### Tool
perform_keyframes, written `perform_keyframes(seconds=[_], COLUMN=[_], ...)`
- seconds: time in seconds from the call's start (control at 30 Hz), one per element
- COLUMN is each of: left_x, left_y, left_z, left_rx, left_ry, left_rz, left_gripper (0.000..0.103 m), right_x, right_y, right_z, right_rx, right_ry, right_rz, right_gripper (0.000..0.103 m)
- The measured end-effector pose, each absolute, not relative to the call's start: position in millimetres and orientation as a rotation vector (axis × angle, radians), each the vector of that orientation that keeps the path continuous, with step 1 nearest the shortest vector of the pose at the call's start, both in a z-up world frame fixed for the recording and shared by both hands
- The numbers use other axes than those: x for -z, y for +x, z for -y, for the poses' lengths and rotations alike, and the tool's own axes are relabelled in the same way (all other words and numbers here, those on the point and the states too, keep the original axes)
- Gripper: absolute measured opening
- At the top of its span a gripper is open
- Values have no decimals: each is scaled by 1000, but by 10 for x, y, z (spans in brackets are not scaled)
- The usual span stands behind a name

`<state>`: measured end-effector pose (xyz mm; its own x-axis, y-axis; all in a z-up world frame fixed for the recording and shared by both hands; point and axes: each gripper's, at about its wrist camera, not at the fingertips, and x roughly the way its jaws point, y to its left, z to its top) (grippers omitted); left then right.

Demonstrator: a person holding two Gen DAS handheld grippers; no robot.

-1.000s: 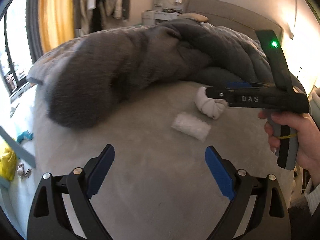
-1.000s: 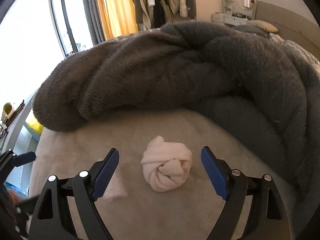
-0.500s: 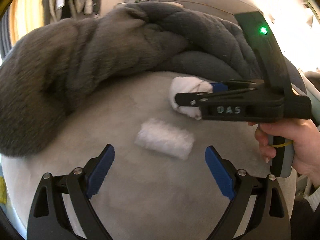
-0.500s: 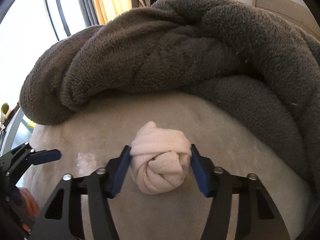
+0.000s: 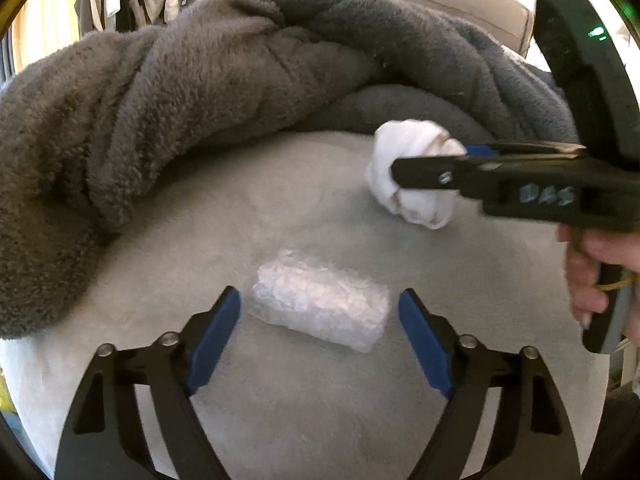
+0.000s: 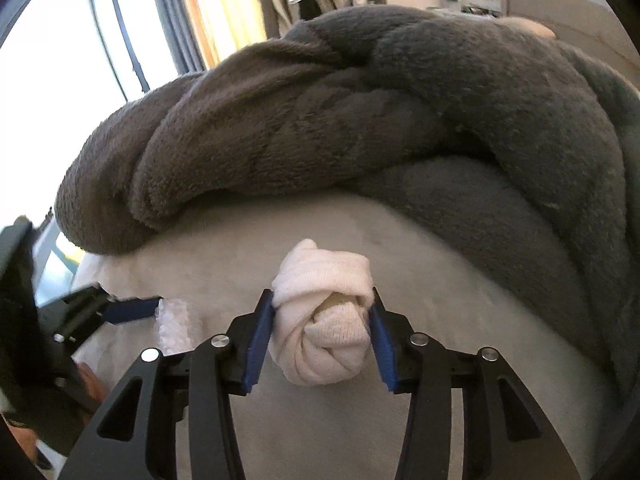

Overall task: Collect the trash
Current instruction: 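Grasp the white sock with the right tool while the left tool grasps the bubble-wrap roll, then carry the bubble wrap and white sock with both tools over the green bin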

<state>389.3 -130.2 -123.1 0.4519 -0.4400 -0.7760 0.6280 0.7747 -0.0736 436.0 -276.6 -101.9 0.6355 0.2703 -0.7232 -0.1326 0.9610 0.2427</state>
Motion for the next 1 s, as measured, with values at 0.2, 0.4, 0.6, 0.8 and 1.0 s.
perform_keyframes(seconds=[0.2,0.4,0.6,0.8,1.0], left_x=[1359,1258,1040,872,772], left_y=[3928,3874,3719,3360,3085], left_z=[1364,1257,1063,894,918], left_rx=[670,605,518,458,418], left_ry=[242,213,106,135,145], left_rz=[-899,-874,-866,-850,-828], left_gripper=[67,63,63,62,62], right_x=[856,727,561,420,247], right_y=[4256,4132,3968,3766,3648], right_z=[2790,2817,2742,2632,2518], right_rx=[-264,-278,-296,-323,-347], right_ry=[125,127,139,122,117], right_rz=[-836,-816,-783,-752,-726], right_gripper=[46,46,46,46,46])
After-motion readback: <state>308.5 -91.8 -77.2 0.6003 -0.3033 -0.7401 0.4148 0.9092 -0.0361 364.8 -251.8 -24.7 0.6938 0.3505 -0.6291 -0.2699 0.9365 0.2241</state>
